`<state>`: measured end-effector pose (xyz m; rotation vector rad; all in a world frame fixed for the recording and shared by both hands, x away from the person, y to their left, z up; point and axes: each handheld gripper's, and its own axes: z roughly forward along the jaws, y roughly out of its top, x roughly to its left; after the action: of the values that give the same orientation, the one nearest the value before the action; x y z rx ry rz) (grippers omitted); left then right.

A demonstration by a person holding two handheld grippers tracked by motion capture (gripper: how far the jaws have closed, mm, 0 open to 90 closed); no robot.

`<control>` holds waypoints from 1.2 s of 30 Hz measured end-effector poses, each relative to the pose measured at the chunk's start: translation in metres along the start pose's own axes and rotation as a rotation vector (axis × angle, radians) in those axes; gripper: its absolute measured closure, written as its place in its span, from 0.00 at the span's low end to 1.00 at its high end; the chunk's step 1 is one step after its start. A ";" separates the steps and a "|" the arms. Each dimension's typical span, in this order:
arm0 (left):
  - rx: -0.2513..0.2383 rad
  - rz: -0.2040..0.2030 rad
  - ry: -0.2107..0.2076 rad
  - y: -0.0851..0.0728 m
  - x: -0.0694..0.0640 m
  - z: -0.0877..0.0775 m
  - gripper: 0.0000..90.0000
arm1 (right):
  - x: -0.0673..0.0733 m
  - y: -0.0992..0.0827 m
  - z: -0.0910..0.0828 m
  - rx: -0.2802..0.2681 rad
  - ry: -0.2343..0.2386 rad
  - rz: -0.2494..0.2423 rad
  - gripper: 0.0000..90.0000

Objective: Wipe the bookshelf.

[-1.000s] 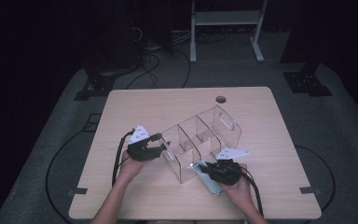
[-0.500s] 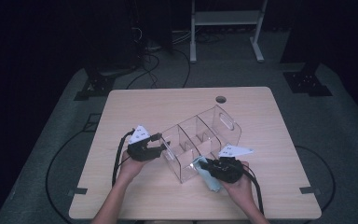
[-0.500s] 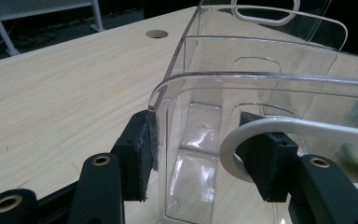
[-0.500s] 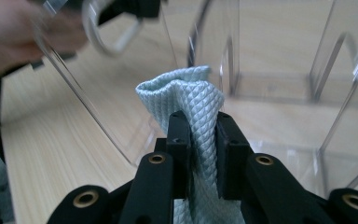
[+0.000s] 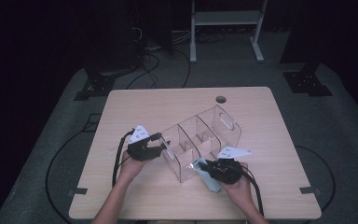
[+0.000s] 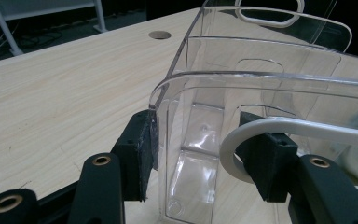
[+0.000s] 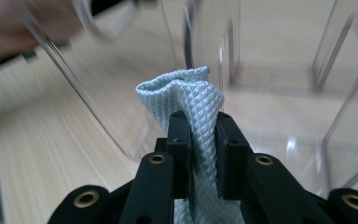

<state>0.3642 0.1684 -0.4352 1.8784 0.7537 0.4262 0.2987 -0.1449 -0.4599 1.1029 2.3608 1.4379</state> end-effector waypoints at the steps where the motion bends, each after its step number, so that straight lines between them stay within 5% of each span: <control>1: 0.000 -0.002 0.003 0.000 0.000 0.000 0.52 | -0.002 -0.005 0.005 0.030 -0.001 0.005 0.87; 4: -0.003 -0.005 0.005 0.000 0.002 0.000 0.52 | -0.004 -0.010 0.012 0.063 -0.001 0.028 0.87; 10: -0.004 -0.005 0.008 0.000 0.002 0.000 0.53 | 0.008 0.007 -0.012 -0.043 0.016 -0.012 0.87; 15: -0.002 -0.010 0.011 0.000 0.001 0.001 0.53 | 0.029 0.010 -0.010 -0.039 0.109 -0.033 0.86; 20: -0.003 -0.011 0.012 0.000 0.001 0.001 0.53 | 0.053 0.038 -0.017 -0.093 0.163 -0.072 0.86; 25: -0.002 -0.009 0.014 0.000 0.000 0.002 0.53 | 0.061 0.044 -0.006 -0.029 0.123 -0.114 0.86; 36: 0.002 -0.008 0.021 0.000 0.000 0.002 0.52 | 0.053 0.001 0.039 0.079 0.105 -0.100 0.87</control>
<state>0.3654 0.1668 -0.4356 1.8749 0.7761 0.4409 0.2806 -0.0820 -0.4677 0.9326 2.5264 1.4125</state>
